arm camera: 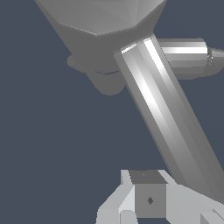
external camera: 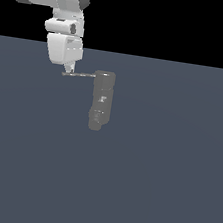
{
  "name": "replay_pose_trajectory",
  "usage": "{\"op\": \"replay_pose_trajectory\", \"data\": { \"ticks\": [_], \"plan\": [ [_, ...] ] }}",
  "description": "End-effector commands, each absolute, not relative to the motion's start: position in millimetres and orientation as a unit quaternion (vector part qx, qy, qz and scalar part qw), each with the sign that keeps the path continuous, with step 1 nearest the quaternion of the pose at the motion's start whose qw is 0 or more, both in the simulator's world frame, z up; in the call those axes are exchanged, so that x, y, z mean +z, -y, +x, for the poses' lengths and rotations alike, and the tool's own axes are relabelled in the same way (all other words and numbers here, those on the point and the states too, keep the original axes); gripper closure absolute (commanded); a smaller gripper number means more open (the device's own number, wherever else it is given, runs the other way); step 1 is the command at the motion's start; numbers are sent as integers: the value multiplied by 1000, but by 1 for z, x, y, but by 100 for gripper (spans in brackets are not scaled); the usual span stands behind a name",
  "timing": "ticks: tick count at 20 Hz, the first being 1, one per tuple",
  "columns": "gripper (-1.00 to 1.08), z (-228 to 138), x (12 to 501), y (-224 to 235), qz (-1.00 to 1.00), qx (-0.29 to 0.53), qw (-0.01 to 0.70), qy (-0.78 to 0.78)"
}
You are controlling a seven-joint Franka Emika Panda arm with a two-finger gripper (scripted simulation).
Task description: Turn on the faucet by rotating a designated handle.
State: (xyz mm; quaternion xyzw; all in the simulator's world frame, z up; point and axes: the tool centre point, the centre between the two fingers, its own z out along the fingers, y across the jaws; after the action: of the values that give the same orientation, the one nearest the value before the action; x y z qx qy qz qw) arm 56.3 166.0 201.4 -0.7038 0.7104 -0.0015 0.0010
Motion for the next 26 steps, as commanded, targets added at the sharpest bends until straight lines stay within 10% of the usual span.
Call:
{"op": "replay_pose_trajectory", "data": {
  "ticks": [1,26],
  "plan": [
    [108,47,201,-170,-706,0,0,-708],
    [108,-4,201,-131,-704,-1,0,-710]
  ]
}}
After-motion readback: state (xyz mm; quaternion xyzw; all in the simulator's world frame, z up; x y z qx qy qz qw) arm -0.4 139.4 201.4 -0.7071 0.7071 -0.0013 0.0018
